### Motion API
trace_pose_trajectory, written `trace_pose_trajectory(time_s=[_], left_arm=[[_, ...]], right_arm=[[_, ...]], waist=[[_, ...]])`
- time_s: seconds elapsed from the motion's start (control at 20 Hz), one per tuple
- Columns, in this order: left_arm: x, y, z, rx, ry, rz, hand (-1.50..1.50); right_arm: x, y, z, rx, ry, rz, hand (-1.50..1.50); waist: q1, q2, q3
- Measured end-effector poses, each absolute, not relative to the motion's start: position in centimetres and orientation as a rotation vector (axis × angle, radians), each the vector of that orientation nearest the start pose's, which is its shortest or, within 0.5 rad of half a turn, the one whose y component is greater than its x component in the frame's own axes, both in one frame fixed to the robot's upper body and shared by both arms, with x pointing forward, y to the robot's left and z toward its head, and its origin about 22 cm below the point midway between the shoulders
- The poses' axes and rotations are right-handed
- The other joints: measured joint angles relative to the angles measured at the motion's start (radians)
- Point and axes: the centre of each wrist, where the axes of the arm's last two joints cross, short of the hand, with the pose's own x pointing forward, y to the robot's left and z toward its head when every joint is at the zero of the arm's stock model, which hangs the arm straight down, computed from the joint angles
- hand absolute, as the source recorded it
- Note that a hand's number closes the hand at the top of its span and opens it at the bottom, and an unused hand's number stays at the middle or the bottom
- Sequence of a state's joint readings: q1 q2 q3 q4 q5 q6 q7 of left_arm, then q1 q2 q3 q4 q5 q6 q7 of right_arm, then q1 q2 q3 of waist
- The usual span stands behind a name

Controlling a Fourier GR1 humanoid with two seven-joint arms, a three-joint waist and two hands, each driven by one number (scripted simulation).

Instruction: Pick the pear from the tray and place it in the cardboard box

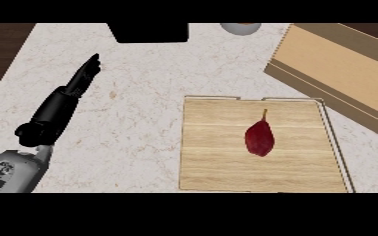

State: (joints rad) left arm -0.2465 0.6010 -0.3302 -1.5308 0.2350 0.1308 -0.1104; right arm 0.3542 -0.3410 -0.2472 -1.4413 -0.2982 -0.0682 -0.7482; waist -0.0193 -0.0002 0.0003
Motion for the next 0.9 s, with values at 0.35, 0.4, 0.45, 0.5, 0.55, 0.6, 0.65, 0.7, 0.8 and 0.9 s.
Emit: trace_pose_trajectory(time_s=[0.35, 0.4, 0.45, 0.5, 0.55, 0.6, 0.65, 0.7, 0.8, 0.9], left_arm=[[28.7, 26.7, 6.7, 0.102, -1.75, -0.517, 0.0], [28.9, 26.8, 6.8, 0.104, -1.748, -0.519, 0.0], [29.0, 26.8, 6.7, 0.106, -1.749, -0.517, 0.0], [28.8, 26.8, 6.6, 0.104, -1.749, -0.524, 0.0], [28.8, 27.0, 6.7, 0.106, -1.75, -0.528, 0.0], [29.0, 27.0, 6.8, 0.103, -1.753, -0.528, 0.0], [29.1, 26.9, 6.9, 0.105, -1.752, -0.524, 0.0], [29.1, 26.7, 6.8, 0.104, -1.753, -0.525, 0.0], [28.9, 26.6, 6.6, 0.097, -1.749, -0.526, 0.0], [29.3, 26.6, 6.6, 0.102, -1.748, -0.527, 0.0]], right_arm=[[12.8, -39.0, 0.5, -0.558, -1.755, 0.247, -1.5], [13.1, -38.6, 1.4, -0.553, -1.734, 0.287, -1.5], [13.2, -38.4, 2.2, -0.546, -1.711, 0.326, -1.5], [13.4, -37.9, 2.9, -0.546, -1.685, 0.365, -1.5], [13.5, -37.3, 3.8, -0.552, -1.662, 0.403, -1.5], [13.7, -36.4, 4.2, -0.556, -1.638, 0.429, -1.5], [13.6, -35.7, 4.9, -0.558, -1.614, 0.454, -1.5], [13.9, -34.6, 5.5, -0.56, -1.598, 0.472, -1.5], [14.5, -33.4, 7.0, -0.568, -1.559, 0.503, -1.5], [14.9, -32.5, 8.2, -0.558, -1.514, 0.536, -1.5]], waist=[[0.014, 0.001, -0.003], [0.014, 0.001, -0.003], [0.013, 0.001, -0.003], [0.015, 0.001, -0.003], [0.016, 0.001, -0.003], [0.016, 0.001, -0.003], [0.015, 0.001, -0.003], [0.017, 0.001, -0.003], [0.019, 0.001, -0.003], [0.018, 0.001, -0.002]])
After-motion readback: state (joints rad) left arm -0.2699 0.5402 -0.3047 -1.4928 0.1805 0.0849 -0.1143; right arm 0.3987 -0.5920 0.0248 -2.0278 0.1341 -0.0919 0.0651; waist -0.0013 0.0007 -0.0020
